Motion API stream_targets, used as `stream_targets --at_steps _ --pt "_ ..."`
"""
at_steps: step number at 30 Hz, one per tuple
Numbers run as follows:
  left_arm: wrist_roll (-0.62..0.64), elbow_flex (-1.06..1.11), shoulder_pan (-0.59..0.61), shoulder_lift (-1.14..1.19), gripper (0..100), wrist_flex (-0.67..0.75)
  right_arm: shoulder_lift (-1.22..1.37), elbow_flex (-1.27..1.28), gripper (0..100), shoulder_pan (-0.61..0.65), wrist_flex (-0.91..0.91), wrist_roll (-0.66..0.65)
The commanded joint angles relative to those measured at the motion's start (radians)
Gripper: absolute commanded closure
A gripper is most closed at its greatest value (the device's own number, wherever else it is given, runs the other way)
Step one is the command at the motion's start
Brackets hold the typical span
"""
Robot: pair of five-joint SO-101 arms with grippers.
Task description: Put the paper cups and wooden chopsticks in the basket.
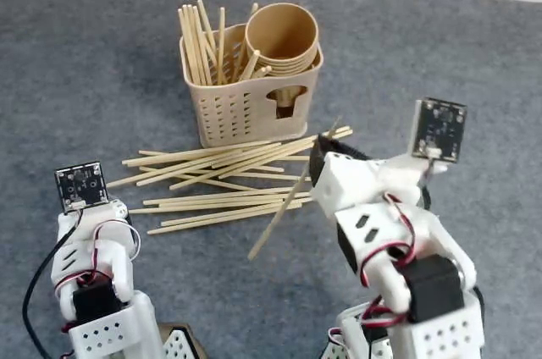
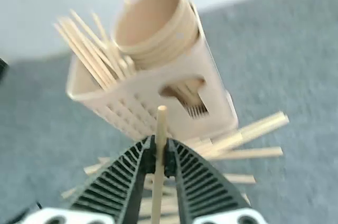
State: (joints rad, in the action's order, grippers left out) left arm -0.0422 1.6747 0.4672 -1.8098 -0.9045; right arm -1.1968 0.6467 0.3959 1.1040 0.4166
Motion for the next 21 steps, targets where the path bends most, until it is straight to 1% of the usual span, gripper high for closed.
stream_targets --at_steps 1,15,21 --pt "-0.008 0.021 0.007 -0.007 99 0.018 -0.039 -0.008 99.4 0.007 -0.088 -0.015" --pt "-0.008 0.021 0.007 -0.007 99 0.017 -0.053 -0.007 99.4 0.012 -0.392 -0.015" --pt "-0.008 0.021 0.007 -0.007 99 0.017 -0.051 -0.008 99.4 0.087 -0.544 -0.017"
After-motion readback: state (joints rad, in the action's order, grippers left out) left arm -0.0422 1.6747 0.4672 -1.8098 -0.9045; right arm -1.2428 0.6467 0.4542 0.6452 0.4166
